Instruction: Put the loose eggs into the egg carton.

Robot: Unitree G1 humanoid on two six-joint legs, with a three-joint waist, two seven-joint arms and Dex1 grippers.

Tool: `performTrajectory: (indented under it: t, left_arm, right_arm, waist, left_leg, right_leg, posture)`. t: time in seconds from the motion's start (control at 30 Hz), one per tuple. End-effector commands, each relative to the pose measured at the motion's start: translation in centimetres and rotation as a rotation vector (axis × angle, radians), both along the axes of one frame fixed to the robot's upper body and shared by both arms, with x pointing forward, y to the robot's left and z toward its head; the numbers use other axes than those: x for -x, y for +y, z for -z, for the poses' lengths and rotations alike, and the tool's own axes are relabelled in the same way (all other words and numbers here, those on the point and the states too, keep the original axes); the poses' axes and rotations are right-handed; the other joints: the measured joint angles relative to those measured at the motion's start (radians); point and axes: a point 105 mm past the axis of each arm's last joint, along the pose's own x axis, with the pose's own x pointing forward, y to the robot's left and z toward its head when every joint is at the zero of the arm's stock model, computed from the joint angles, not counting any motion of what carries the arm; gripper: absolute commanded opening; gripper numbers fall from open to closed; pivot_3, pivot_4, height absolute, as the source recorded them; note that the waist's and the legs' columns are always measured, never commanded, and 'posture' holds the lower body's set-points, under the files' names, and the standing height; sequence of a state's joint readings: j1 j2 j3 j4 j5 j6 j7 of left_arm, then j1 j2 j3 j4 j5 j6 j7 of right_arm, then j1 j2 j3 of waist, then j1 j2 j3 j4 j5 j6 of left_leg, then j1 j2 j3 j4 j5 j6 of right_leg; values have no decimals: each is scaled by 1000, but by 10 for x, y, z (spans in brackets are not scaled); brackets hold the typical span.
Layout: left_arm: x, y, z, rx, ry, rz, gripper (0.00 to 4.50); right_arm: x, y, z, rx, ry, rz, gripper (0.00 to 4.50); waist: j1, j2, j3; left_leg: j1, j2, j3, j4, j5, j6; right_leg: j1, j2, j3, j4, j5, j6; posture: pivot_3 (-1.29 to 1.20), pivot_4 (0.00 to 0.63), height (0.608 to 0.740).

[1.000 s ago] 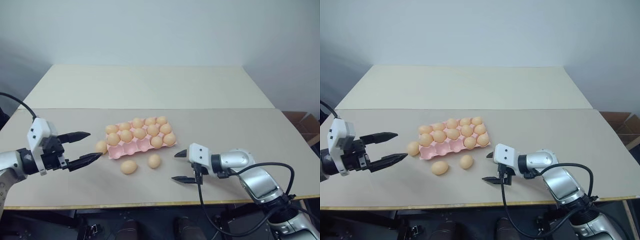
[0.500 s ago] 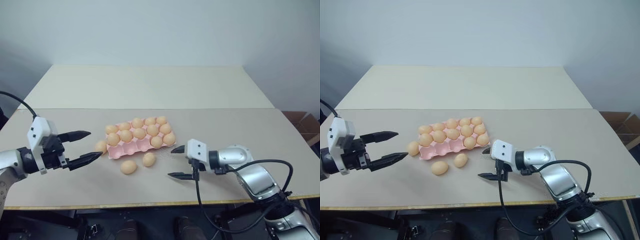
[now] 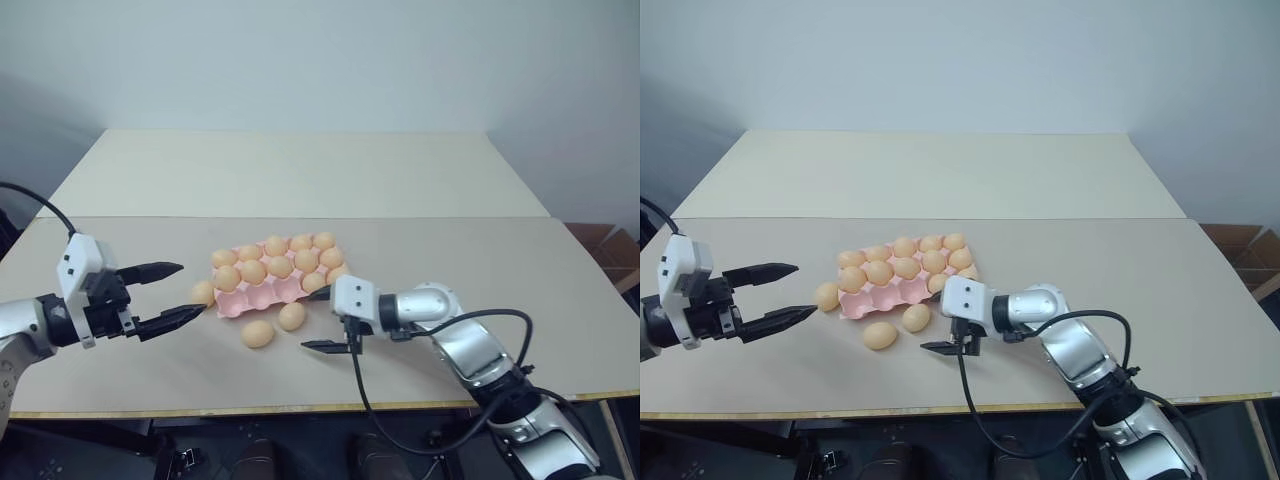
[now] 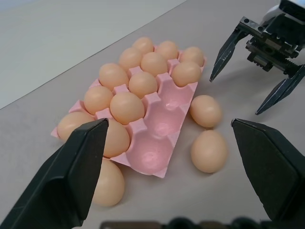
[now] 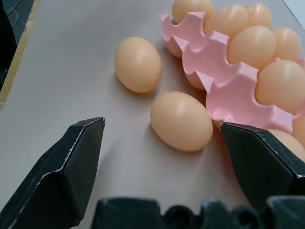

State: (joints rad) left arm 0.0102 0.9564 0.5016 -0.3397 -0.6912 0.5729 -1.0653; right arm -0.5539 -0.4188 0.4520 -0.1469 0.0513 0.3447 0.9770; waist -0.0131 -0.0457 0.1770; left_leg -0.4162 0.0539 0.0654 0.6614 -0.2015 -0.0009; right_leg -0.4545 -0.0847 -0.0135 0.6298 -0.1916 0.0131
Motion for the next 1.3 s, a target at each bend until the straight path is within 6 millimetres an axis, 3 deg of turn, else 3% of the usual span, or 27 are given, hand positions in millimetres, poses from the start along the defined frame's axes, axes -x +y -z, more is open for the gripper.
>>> performTrajectory:
  t: [0.03,0.2,0.47,0.57,0.73,0.87,1.1,1.3]
  left_arm:
    - [3,-1,-9,-25,-33,9,4500]
    - [4,0,-10,-28,-33,3,4500]
    - [8,2,-11,-31,-31,-10,4500]
    - [9,2,-10,-32,-30,-14,4500]
    - [9,2,-11,-33,-31,-18,4500]
    - [8,2,-11,-34,-31,-15,4500]
    - [5,2,-12,-34,-35,-14,4500]
    - [4,5,-12,-37,-41,-21,4500]
  right_arm:
    - [-3,12,-9,-15,-69,-28,4475]
    - [-8,23,-2,10,-89,-38,4475]
    - [-6,16,13,65,-73,-55,4475]
    - [-3,16,18,77,-64,-62,3898]
    - [-3,15,20,82,-59,-52,2174]
    - [-6,12,11,49,-57,-27,1324]
    - [-1,-1,-15,-21,-53,-33,1324]
    - [-25,6,-44,-102,-86,59,1324]
  waist:
    - [0,0,0]
    - [-1,0,0]
    - [0,0,0]
    - [-1,0,0]
    - [-2,0,0]
    - [-2,0,0]
    - [-1,0,0]
    - [-8,0,0]
  left_leg:
    - [0,0,0,0,0,0]
    - [0,0,0,0,0,0]
    - [0,0,0,0,0,0]
    - [0,0,0,0,0,0]
    - [0,0,0,0,0,0]
    - [0,0,0,0,0,0]
    - [0,1,0,0,0,0]
    - [0,1,0,0,0,0]
  right_leg:
    - [0,0,0,0,0,0]
    - [0,0,0,0,1,1]
    - [0,0,0,0,1,1]
    - [0,0,0,0,0,0]
    - [0,0,0,0,0,0]
    - [0,0,0,0,0,0]
    - [0,0,0,0,0,0]
    - [0,1,0,0,0,0]
  posture:
    - [0,150,740]
    - [0,150,740]
    - [0,150,740]
    - [0,150,740]
    - [0,150,740]
    - [0,150,740]
    - [0,150,740]
    - [0,150,740]
